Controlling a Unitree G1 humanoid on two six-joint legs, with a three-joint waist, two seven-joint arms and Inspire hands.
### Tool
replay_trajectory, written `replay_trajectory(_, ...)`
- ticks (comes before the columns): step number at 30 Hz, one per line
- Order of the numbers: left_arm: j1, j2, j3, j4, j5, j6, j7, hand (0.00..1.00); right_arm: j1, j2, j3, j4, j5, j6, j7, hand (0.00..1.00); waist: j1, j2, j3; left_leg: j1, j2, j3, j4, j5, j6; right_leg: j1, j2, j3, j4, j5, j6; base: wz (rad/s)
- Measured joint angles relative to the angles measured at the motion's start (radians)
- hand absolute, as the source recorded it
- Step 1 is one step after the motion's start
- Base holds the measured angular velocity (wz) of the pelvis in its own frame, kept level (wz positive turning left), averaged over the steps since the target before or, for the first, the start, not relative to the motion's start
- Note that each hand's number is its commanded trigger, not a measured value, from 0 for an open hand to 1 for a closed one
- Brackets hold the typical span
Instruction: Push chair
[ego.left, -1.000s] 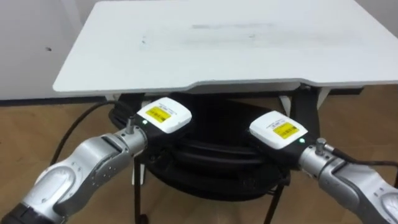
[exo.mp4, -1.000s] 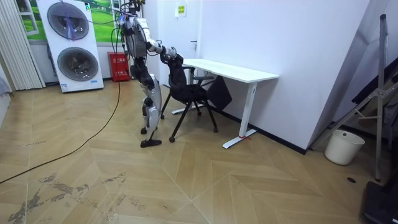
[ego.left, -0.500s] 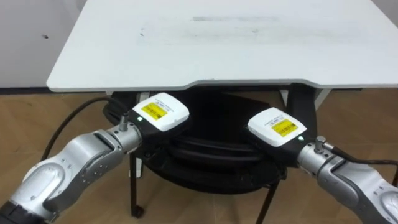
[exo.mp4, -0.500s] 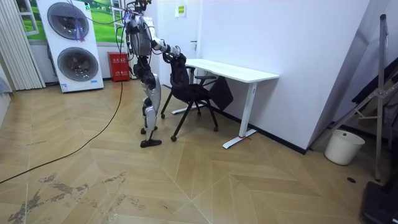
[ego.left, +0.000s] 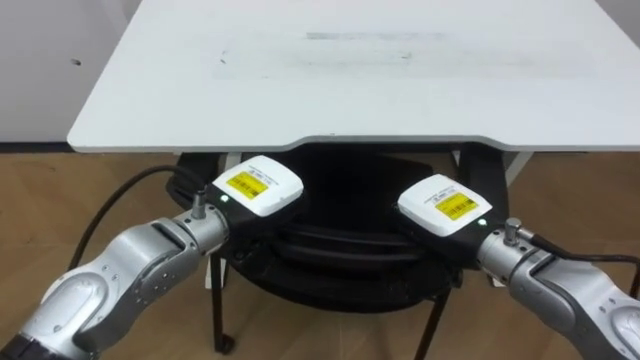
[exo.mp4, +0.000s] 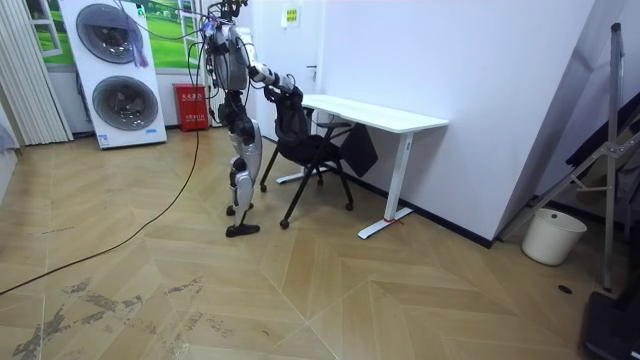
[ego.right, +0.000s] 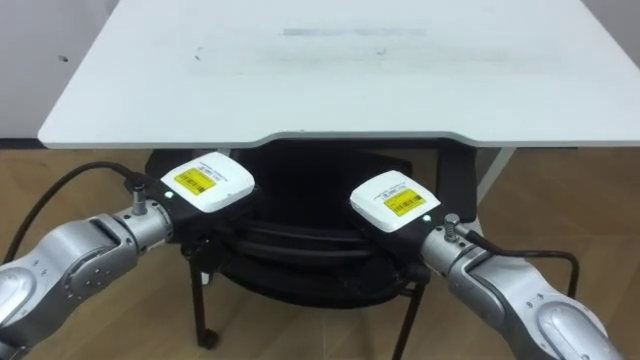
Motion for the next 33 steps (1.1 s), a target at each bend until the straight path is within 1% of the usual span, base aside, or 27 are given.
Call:
replay_trajectory(4, 0.000, 0.004, 0.000, -0.003, 0.000, -0.006, 0.001, 1.00, 0.000, 0.000, -0.004, -0.002, 0.000, -0.003, 0.002, 1.00, -0.003, -0.001, -0.0010, 0.002, -0.002, 0.001, -0.006, 0.000, 0.000, 0.005, -0.001, 0.002, -0.013, 0.002, 0.002, 0.00)
replay_trajectory(9, 0.000, 0.005, 0.001, -0.021, 0.000, 0.004, -0.004, 1.00, 0.000, 0.000, -0.027, -0.017, -0.005, -0.007, 0.025, 1.00, -0.002, 0.002, -0.0026, 0.002, -0.003, 0.006, -0.015, 0.000, 0.000, 0.002, -0.001, 0.007, -0.016, 0.003, 0.002, 0.00)
replay_trajectory(12, 0.000, 0.006, 0.001, -0.029, 0.000, 0.006, -0.005, 1.00, 0.000, 0.001, -0.039, -0.025, -0.005, -0.010, 0.035, 1.00, -0.001, 0.006, -0.0052, 0.002, -0.003, 0.009, -0.019, 0.000, 0.000, 0.000, -0.001, 0.010, -0.016, 0.003, 0.002, 0.00)
replay_trajectory(13, 0.000, 0.006, 0.001, -0.028, 0.000, 0.006, -0.005, 0.90, 0.000, 0.001, -0.040, -0.027, -0.005, -0.010, 0.037, 1.00, -0.001, 0.008, -0.0065, 0.002, -0.003, 0.009, -0.020, 0.000, 0.000, 0.001, -0.001, 0.010, -0.016, 0.003, 0.002, 0.00)
replay_trajectory(15, 0.000, 0.006, 0.001, -0.028, 0.000, 0.006, -0.005, 0.44, 0.000, 0.001, -0.041, -0.029, -0.005, -0.010, 0.042, 1.00, -0.001, 0.011, -0.0083, 0.002, -0.003, 0.009, -0.021, 0.000, 0.000, 0.002, -0.002, 0.010, -0.016, 0.003, 0.001, 0.00)
replay_trajectory(16, 0.000, 0.002, 0.001, -0.028, 0.000, 0.007, -0.007, 0.00, 0.000, 0.001, -0.042, -0.029, -0.005, -0.010, 0.044, 0.82, -0.002, 0.012, -0.0087, 0.003, -0.003, 0.011, -0.022, 0.000, 0.000, -0.001, -0.002, 0.011, -0.016, 0.003, 0.001, 0.00)
replay_trajectory(17, 0.000, -0.002, 0.001, -0.028, 0.000, 0.011, -0.010, 0.00, 0.000, 0.001, -0.042, -0.029, -0.005, -0.010, 0.044, 0.45, -0.001, 0.013, -0.0092, 0.004, -0.003, 0.012, -0.022, 0.000, 0.000, -0.001, -0.002, 0.012, -0.016, 0.003, 0.001, 0.00)
replay_trajectory(18, 0.000, -0.005, 0.001, -0.028, 0.000, 0.014, -0.012, 0.00, 0.000, 0.001, -0.042, -0.029, -0.005, -0.009, 0.044, 0.11, -0.001, 0.013, -0.0093, 0.005, -0.003, 0.013, -0.022, 0.000, 0.000, 0.000, -0.002, 0.012, -0.016, 0.003, 0.001, 0.00)
replay_trajectory(19, 0.000, -0.011, 0.001, -0.028, 0.000, 0.023, -0.019, 0.00, 0.000, 0.003, -0.042, -0.029, -0.007, -0.006, 0.048, 0.00, 0.000, 0.014, -0.0099, 0.007, -0.003, 0.013, -0.022, 0.000, 0.000, 0.001, -0.002, 0.012, -0.016, 0.003, 0.001, 0.00)
replay_trajectory(20, 0.000, -0.015, 0.001, -0.029, 0.000, 0.030, -0.025, 0.00, 0.000, 0.006, -0.042, -0.029, -0.007, -0.003, 0.059, 0.00, 0.002, 0.015, -0.0103, 0.009, -0.004, 0.014, -0.023, 0.000, 0.000, 0.003, -0.003, 0.013, -0.016, 0.003, 0.001, 0.00)
replay_trajectory(22, 0.000, -0.016, 0.001, -0.035, -0.001, 0.030, -0.039, 0.00, 0.000, 0.010, -0.042, -0.029, -0.007, 0.000, 0.079, 0.00, 0.003, 0.016, -0.0113, 0.012, -0.004, 0.015, -0.024, 0.000, 0.000, 0.004, -0.003, 0.014, -0.015, 0.003, 0.002, -0.02)
replay_trajectory(24, 0.003, -0.019, 0.001, -0.056, -0.003, 0.021, -0.062, 0.00, 0.000, 0.015, -0.047, -0.032, -0.002, 0.006, 0.104, 0.00, 0.003, 0.016, -0.0113, 0.015, -0.003, 0.016, -0.024, 0.000, -0.001, 0.005, -0.003, 0.014, -0.014, 0.003, 0.002, -0.06)
replay_trajectory(26, 0.003, -0.027, 0.002, -0.100, -0.015, 0.017, -0.065, 0.00, 0.000, 0.036, -0.097, -0.047, 0.072, 0.029, 0.142, 0.00, 0.001, 0.016, -0.0115, 0.022, -0.002, 0.022, -0.026, 0.001, 0.000, 0.007, -0.003, 0.021, -0.014, 0.006, 0.002, -0.12)
replay_trajectory(27, 0.003, -0.029, 0.002, -0.104, -0.017, 0.014, -0.065, 0.00, 0.000, 0.042, -0.109, -0.048, 0.093, 0.036, 0.146, 0.00, 0.001, 0.016, -0.0114, 0.025, -0.001, 0.025, -0.027, 0.001, 0.000, 0.007, -0.003, 0.025, -0.014, 0.006, 0.002, -0.15)
replay_trajectory(28, 0.003, -0.040, 0.003, -0.115, -0.019, 0.014, -0.065, 0.00, 0.000, 0.051, -0.123, -0.048, 0.123, 0.046, 0.154, 0.00, 0.002, 0.016, -0.0113, 0.036, -0.002, 0.031, -0.035, 0.003, 0.000, 0.012, -0.003, 0.031, -0.015, 0.007, 0.003, -0.16)
replay_trajectory(29, 0.003, -0.050, 0.007, -0.122, -0.019, 0.015, -0.065, 0.00, 0.000, 0.052, -0.124, -0.048, 0.131, 0.056, 0.168, 0.00, 0.002, 0.015, -0.0112, 0.048, -0.003, 0.037, -0.041, 0.003, 0.000, 0.018, -0.004, 0.038, -0.016, 0.008, 0.004, -0.16)
replay_trajectory(31, 0.003, -0.054, 0.008, -0.122, -0.020, 0.016, -0.065, 0.00, 0.000, 0.062, -0.131, -0.048, 0.147, 0.071, 0.182, 0.00, 0.002, 0.015, -0.0110, 0.063, -0.003, 0.045, -0.051, 0.005, -0.001, 0.025, -0.005, 0.045, -0.017, 0.007, 0.004, -0.12)
replay_trajectory(33, 0.003, -0.056, 0.012, -0.123, -0.023, 0.017, -0.066, 0.00, 0.000, 0.086, -0.156, -0.048, 0.159, 0.087, 0.196, 0.00, 0.000, 0.014, -0.0105, 0.070, -0.003, 0.046, -0.057, 0.007, -0.002, 0.030, -0.004, 0.047, -0.030, 0.008, 0.004, -0.03)
